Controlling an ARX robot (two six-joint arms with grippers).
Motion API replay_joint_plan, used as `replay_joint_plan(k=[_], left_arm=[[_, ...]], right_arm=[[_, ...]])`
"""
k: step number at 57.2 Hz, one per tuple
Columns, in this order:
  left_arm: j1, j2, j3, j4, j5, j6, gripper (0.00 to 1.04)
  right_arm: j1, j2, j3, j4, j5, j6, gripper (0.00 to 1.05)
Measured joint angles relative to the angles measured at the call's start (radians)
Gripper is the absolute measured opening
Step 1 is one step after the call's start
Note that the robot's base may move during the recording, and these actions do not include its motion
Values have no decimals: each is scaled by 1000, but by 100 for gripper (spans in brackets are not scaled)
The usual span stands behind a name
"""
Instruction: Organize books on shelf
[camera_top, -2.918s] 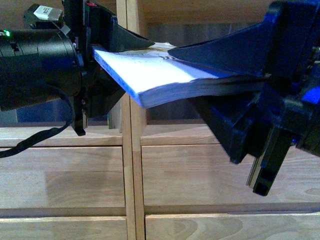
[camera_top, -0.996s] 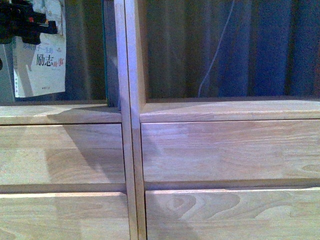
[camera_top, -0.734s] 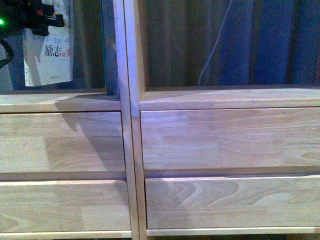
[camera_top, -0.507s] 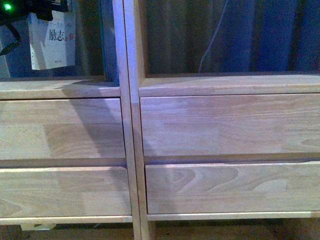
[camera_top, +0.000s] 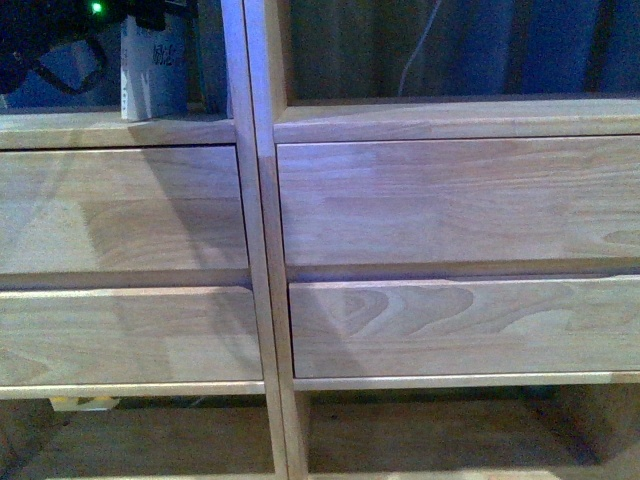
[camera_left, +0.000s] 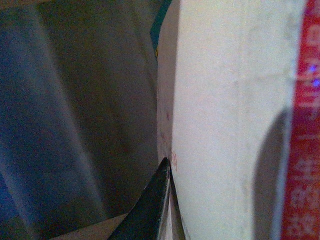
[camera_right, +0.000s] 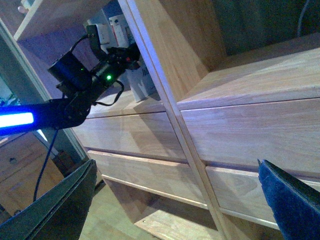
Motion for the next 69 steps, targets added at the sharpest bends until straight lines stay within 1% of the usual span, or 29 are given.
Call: replay_joint_plan(k=[19,21,22,26,33,34,36,40,42,50,55,69], left_arm=[[-7,72,109,-26,-80,24,17],[-7,78,121,-33,-87,24,18],[-7,79,124,-37,-89,25,20],[-6,86,143,-63,-95,25,32],[-6,87,146,-65,-103,21,50],[-6,87,145,-64,-103,16,55],[-6,86,142,-59,-103,15,61],[-7,78,117,-42,-102,6,71],[-7,68,92,-30,-101,1,78],[-7,24,-9,10,-103,-11,99],[-7,-11,-80,37,-103,-26,97],[3,-119,-259,106,-95,-41,97]], right_arm=[[0,0,0,0,0,0,98],[0,0,0,0,0,0,98],[0,0,0,0,0,0,98],[0,0,0,0,0,0,98],[0,0,0,0,0,0,98],[0,0,0,0,0,0,98],[0,0,0,0,0,0,98],[0,0,0,0,0,0,98],[0,0,0,0,0,0,98],[0,0,0,0,0,0,98],[0,0,0,0,0,0,98],[0,0,0,0,0,0,98]])
